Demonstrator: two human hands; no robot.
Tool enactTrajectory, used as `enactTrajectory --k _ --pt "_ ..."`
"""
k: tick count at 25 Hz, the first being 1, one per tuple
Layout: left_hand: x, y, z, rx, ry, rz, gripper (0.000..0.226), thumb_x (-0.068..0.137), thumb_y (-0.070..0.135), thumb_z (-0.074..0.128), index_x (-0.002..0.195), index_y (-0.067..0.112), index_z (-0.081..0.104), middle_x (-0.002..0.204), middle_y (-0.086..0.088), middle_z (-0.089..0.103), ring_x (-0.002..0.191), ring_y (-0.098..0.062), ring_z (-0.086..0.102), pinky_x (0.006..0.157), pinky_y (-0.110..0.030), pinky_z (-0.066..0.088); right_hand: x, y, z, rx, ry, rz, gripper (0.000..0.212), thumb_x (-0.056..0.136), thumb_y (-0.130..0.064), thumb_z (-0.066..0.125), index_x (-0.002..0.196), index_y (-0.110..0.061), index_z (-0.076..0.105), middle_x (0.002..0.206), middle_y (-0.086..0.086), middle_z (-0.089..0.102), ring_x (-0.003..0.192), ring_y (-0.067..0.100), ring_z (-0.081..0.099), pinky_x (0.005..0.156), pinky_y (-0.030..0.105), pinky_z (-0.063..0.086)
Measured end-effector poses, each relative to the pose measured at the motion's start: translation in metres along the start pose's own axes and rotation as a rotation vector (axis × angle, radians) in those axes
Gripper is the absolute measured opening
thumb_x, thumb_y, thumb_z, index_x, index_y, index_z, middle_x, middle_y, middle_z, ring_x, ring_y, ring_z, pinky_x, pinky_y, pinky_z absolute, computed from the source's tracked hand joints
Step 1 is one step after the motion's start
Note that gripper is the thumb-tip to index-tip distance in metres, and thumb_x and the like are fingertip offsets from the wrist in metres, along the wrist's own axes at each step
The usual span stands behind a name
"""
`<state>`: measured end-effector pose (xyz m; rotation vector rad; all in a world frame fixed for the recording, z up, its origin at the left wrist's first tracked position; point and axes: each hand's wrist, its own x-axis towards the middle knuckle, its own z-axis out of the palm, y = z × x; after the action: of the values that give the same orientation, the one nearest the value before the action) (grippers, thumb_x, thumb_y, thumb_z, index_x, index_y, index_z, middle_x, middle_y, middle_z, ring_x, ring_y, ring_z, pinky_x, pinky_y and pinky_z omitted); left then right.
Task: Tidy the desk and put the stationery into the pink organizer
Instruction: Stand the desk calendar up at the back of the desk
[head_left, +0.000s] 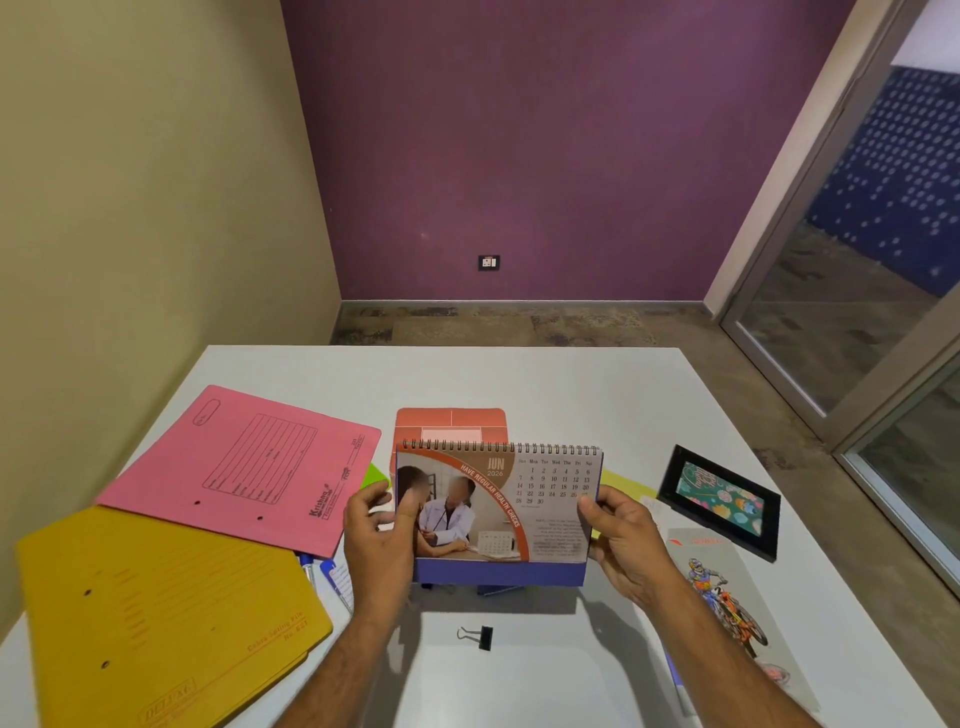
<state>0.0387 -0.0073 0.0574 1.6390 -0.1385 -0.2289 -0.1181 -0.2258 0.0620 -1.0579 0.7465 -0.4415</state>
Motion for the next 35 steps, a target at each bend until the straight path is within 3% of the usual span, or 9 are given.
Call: enactTrajectory --k 4,7,10,12,16,21,27,32,35 --pt "0.003 -0.008 -0.012 -0.038 -0.129 -0.038 0.008 0.095 0.031 0.060 0.099 0.024 0.060 0.074 -0.008 0.067 0.065 -0.028 0.071 0.070 -0.052 0.061 0.001 -0.007 0.015 -0.050 -0.038 -0.008 0.015 0.091 -0.003 0.057 0.103 -0.001 0.065 0.109 0.021 0.069 0.104 0.036 0.066 0.092 0.061 0.050" --pt "0.007 -0.008 -0.021 -0.033 -0.116 -0.021 0.007 0.099 0.027 0.055 0.097 0.033 0.058 0.082 -0.015 0.066 0.065 -0.032 0.070 0.067 -0.055 0.060 0.007 -0.012 0.032 -0.117 -0.065 -0.073 0.014 0.089 -0.005 0.060 0.101 0.000 0.065 0.105 0.018 0.072 0.106 0.039 0.065 0.089 0.057 0.053" --pt "0.020 -0.004 -0.035 -0.048 -0.041 -0.028 0.004 0.099 0.033 0.055 0.102 0.033 0.057 0.095 -0.013 0.069 0.081 -0.036 0.072 0.071 -0.059 0.059 0.019 -0.017 0.057 -0.247 -0.093 -0.185 0.014 0.089 -0.006 0.062 0.100 -0.010 0.069 0.103 0.010 0.073 0.102 0.032 0.068 0.088 0.056 0.054" --pt "0.034 0.002 -0.047 -0.051 0.006 -0.028 0.006 0.097 0.039 0.057 0.101 0.033 0.057 0.095 -0.011 0.070 0.081 -0.040 0.071 0.069 -0.062 0.058 0.031 -0.020 0.078 -0.372 -0.143 -0.223 0.019 0.091 -0.005 0.062 0.100 -0.020 0.069 0.103 0.004 0.073 0.101 0.028 0.067 0.087 0.053 0.056" --pt "0.067 0.024 -0.074 -0.041 0.102 0.010 0.006 0.099 0.033 0.055 0.094 0.036 0.056 0.092 -0.009 0.069 0.078 -0.038 0.071 0.066 -0.058 0.060 0.060 -0.026 0.131 -0.634 -0.226 -0.316 0.033 0.092 -0.007 0.059 0.107 -0.036 0.062 0.107 -0.012 0.070 0.103 0.016 0.065 0.086 0.043 0.058" --pt "0.138 0.050 -0.110 0.023 0.131 0.085 0.003 0.100 0.030 0.052 0.098 0.032 0.053 0.098 -0.004 0.069 0.080 -0.027 0.072 0.069 -0.053 0.061 0.103 -0.045 0.220 -0.733 -0.181 -0.387 0.026 0.095 -0.015 0.057 0.118 -0.028 0.054 0.117 -0.009 0.062 0.103 0.018 0.061 0.077 0.037 0.060" --pt "0.256 0.069 -0.150 0.209 0.238 0.152 0.008 0.100 0.023 0.053 0.108 0.020 0.053 0.102 -0.002 0.067 0.090 -0.022 0.068 0.068 -0.033 0.055 0.186 -0.055 0.327 -0.762 -0.231 -0.495 0.027 0.094 -0.007 0.057 0.118 -0.021 0.055 0.114 -0.009 0.062 0.101 0.012 0.058 0.065 0.012 0.051" --pt "0.350 0.065 -0.179 0.298 0.374 0.150 0.015 0.100 0.021 0.054 0.111 0.012 0.052 0.101 -0.003 0.064 0.082 -0.018 0.062 0.058 -0.019 0.043 0.263 -0.041 0.418 -0.757 -0.256 -0.532 0.027 0.093 -0.006 0.057 0.116 -0.020 0.056 0.108 -0.011 0.062 0.096 0.010 0.059 0.076 0.025 0.056" --pt "0.402 0.047 -0.201 0.309 0.428 0.173 0.013 0.098 0.024 0.054 0.106 0.014 0.052 0.098 -0.004 0.067 0.079 -0.024 0.067 0.068 -0.033 0.053 0.308 -0.023 0.462 -0.754 -0.296 -0.548 0.027 0.093 -0.007 0.057 0.116 -0.019 0.056 0.116 -0.005 0.065 0.101 0.012 0.061 0.083 0.035 0.060"
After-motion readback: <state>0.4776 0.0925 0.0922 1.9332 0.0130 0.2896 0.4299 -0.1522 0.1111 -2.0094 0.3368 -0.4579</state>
